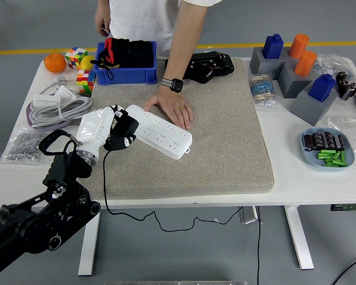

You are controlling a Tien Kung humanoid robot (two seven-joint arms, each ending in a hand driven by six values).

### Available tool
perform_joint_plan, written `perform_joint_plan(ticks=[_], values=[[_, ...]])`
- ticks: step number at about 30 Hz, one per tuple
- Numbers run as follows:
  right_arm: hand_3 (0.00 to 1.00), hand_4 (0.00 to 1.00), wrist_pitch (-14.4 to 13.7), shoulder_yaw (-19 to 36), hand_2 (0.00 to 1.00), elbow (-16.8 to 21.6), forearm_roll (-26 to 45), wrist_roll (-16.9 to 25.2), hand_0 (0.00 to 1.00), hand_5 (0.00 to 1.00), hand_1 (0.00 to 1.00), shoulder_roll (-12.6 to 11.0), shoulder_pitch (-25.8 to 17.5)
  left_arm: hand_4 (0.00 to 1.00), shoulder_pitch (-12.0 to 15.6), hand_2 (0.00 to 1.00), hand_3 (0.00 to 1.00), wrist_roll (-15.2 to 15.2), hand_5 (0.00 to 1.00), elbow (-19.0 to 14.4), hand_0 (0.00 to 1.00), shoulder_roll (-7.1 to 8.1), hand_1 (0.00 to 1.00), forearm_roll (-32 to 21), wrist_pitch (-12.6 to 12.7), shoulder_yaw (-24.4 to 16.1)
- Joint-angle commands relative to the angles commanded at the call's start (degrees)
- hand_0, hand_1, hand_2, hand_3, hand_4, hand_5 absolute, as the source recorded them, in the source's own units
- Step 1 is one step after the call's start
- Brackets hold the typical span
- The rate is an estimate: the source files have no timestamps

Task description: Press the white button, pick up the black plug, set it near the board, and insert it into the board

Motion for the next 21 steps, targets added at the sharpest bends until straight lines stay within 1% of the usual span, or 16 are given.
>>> perform_joint_plan(ticks=[2, 3, 5, 6, 8, 14, 20, 21], values=[[0.628, 0.760, 0.02, -0.10, 0.656, -0.02, 0.05, -0.02, 0.826, 0.499, 0.656, 0.04, 0.11, 0.122, -1.44, 0.239, 0.347, -0.30, 0.002, 1.19, 0.163, -0.60, 0.210, -0.28, -0.22, 0.16], [0.628, 0.760, 0.01, -0.27, 0.656, -0.05, 0.11, -0.02, 0.826, 0.499, 0.656, 0.06, 0.19, 0.122, -2.73, 0.239, 0.347, -0.57, 0.002, 2.56, 0.163, -1.18, 0.210, -0.85, -0.35, 0.46], [0.628, 0.760, 0.03, -0.43, 0.656, -0.09, 0.19, -0.05, 0.826, 0.499, 0.656, 0.09, 0.25, 0.122, -3.88, 0.239, 0.347, -0.87, 0.002, 4.06, 0.163, -1.71, 0.210, -1.17, -0.44, 0.81], [0.627, 0.760, 0.03, -0.48, 0.657, -0.08, 0.22, -0.05, 0.826, 0.499, 0.656, 0.09, 0.29, 0.144, -4.62, 0.237, 0.351, -1.06, 0.002, 5.08, 0.163, -2.10, 0.218, -1.47, -0.51, 1.18], [0.627, 0.760, 0.03, -0.62, 0.657, -0.06, 0.29, -0.04, 0.826, 0.499, 0.656, 0.05, 0.32, 0.144, -5.92, 0.237, 0.351, -1.43, 0.002, 7.26, 0.163, -2.76, 0.218, -1.93, -0.55, 1.99], [0.626, 0.759, 0.02, -1.00, 0.657, -0.19, 0.43, -0.07, 0.826, 0.499, 0.656, -0.06, 0.33, 0.156, -8.08, 0.236, 0.354, -1.55, 0.002, 11.20, 0.162, -3.77, 0.221, -2.56, -1.06, 5.08], [0.626, 0.759, 0.04, -1.35, 0.657, -0.26, 0.54, -0.09, 0.825, 0.498, 0.655, -0.12, 0.27, 0.172, -9.04, 0.236, 0.358, -1.05, 0.002, 13.74, 0.164, -4.45, 0.224, -1.70, -1.56, 6.72], [0.626, 0.759, 0.04, -1.36, 0.657, -0.23, 0.52, -0.08, 0.825, 0.498, 0.655, -0.14, 0.31, 0.172, -9.27, 0.236, 0.358, -0.49, 0.002, 13.99, 0.164, -4.44, 0.224, -1.15, -1.82, 7.01]])
